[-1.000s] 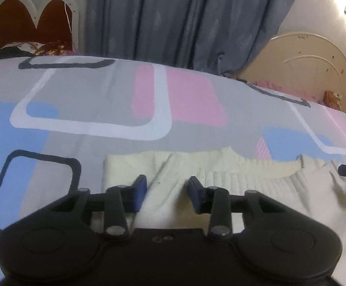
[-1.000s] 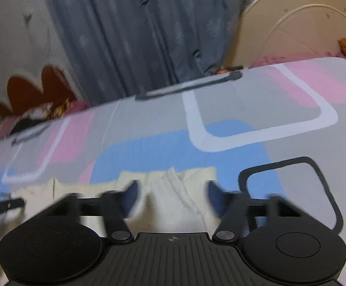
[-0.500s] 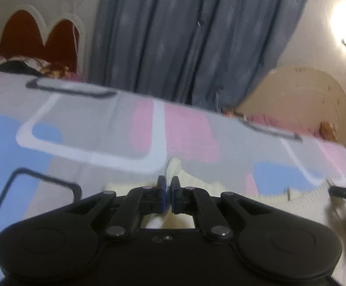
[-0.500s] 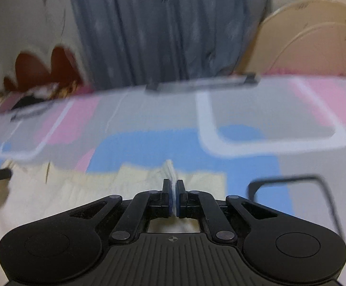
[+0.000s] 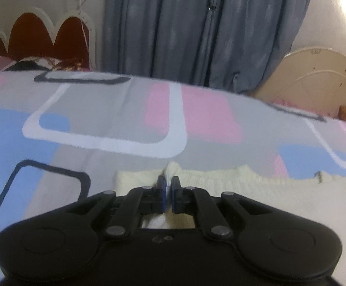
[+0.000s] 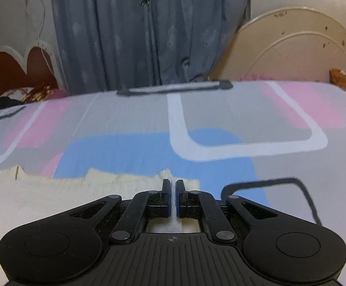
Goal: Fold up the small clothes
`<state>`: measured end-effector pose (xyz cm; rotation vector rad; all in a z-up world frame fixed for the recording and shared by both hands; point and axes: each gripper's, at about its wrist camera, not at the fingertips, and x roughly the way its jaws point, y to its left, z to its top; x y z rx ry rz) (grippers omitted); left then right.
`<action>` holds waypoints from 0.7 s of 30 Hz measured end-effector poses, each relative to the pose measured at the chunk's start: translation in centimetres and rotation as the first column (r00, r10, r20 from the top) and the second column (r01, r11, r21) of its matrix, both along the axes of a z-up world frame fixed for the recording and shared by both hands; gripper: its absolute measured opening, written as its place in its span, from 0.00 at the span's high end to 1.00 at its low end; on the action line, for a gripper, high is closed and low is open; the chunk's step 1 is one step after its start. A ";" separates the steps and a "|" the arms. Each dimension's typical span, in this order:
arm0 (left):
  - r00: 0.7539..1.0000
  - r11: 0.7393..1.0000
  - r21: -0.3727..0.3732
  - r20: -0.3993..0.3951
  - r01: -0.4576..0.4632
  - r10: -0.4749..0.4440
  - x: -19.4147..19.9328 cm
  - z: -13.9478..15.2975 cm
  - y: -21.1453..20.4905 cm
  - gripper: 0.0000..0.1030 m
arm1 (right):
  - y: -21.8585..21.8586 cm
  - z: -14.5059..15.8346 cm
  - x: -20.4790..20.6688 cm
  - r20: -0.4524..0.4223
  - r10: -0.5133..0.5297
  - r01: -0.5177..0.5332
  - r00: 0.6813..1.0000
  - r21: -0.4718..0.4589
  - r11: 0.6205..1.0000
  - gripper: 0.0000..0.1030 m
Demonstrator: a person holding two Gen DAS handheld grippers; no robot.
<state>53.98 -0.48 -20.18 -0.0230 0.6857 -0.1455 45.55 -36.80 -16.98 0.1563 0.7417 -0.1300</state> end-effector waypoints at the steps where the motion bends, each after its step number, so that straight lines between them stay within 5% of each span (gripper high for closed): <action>1: 1.000 1.000 0.003 -0.010 -0.001 0.001 0.1 -0.1 0.0 0.92 | 0.2 -0.3 0.1 -0.016 0.005 -0.005 1.000 -0.005 1.000 0.98; 3: 1.000 1.000 0.014 -0.014 0.001 -0.001 -0.2 0.1 0.0 0.86 | 0.6 -0.7 0.3 -0.039 0.023 -0.024 0.999 -0.024 0.999 0.98; 4: 1.000 1.000 0.019 -0.009 -0.010 0.011 -0.4 0.3 0.1 0.74 | 0.6 -0.4 0.3 -0.037 0.022 -0.023 0.999 -0.029 0.999 0.97; 8: 0.997 0.998 -0.006 0.017 -0.070 0.070 -2.0 1.3 1.8 0.52 | -0.5 1.3 -0.6 -0.009 -0.018 0.019 1.000 0.039 0.999 0.97; 16: 0.997 0.999 -0.033 0.065 0.030 -0.028 -7.2 4.0 0.9 0.52 | 2.4 3.9 -3.2 0.032 0.049 -0.053 0.998 0.105 0.993 0.97; 21: 0.994 0.994 -0.016 0.028 0.110 -0.110 -9.3 2.6 -2.1 0.52 | 6.8 3.4 -4.9 0.008 0.175 -0.174 0.985 0.121 0.977 0.97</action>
